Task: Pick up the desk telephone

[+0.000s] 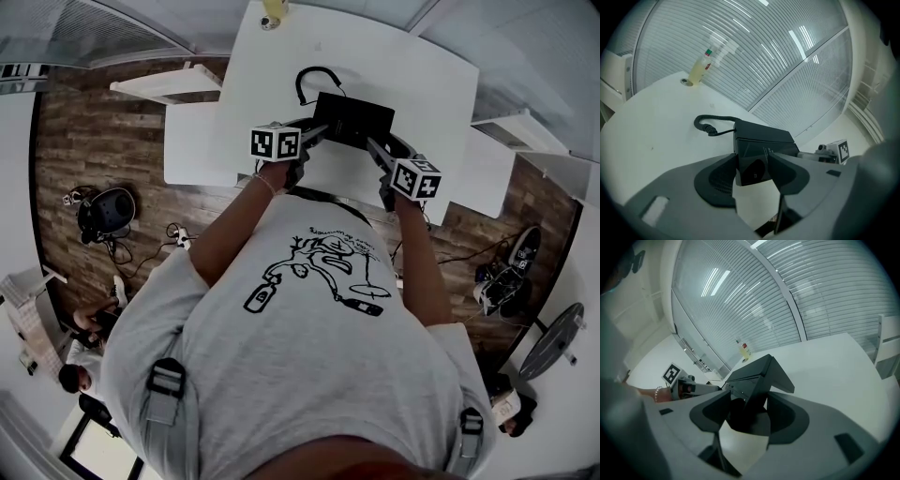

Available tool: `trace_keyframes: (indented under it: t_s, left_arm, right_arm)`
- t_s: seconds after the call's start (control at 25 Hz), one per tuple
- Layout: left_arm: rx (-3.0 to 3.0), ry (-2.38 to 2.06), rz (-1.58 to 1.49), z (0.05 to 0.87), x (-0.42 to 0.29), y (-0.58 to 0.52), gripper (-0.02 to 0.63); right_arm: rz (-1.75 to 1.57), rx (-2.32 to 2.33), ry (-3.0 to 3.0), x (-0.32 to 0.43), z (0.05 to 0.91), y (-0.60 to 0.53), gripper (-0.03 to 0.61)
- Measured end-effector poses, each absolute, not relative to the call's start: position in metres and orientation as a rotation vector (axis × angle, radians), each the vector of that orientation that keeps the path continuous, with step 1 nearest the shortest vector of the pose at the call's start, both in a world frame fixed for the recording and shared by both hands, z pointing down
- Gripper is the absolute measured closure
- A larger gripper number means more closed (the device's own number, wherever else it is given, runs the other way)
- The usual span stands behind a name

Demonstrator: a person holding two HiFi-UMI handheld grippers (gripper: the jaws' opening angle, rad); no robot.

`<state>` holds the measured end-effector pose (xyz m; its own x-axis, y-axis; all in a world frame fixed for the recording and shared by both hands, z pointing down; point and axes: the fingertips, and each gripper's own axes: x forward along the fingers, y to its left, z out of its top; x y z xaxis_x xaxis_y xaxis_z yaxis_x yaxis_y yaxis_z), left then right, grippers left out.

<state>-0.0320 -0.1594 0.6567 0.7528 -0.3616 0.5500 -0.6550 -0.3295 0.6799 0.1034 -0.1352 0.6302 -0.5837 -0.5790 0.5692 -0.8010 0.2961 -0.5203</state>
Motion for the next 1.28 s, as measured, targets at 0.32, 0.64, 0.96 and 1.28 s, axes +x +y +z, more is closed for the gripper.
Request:
trace_keyframes:
  t_s: [0.32,0.64,0.96,1.28]
  left_arm:
    - [2.018,-0.777,0.35,0.602,-0.032,-0.148,0.408]
    - [2.058,-0.815,0.297,0.552,-0.034,-0.14,0.408]
    - [2.112,-0.822,0.206,0.497,-0.038,-0.13,0.408]
    - [2.144,-0.837,0.142,0.456,-0.041,-0.116,0.408]
  right_arm:
    - [1.134,1.283,-2.349,0.104,0.581,-0.123,0.359]
    - [1.105,1.306,-2.4,0.105,0.533,-0.113,0.359]
    - [1.037,1.296,-2.469,0.102,0.483,-0.105,0.359]
    - [0.949,1.29,-2.498,0.1,0.44,-0.093,0.359]
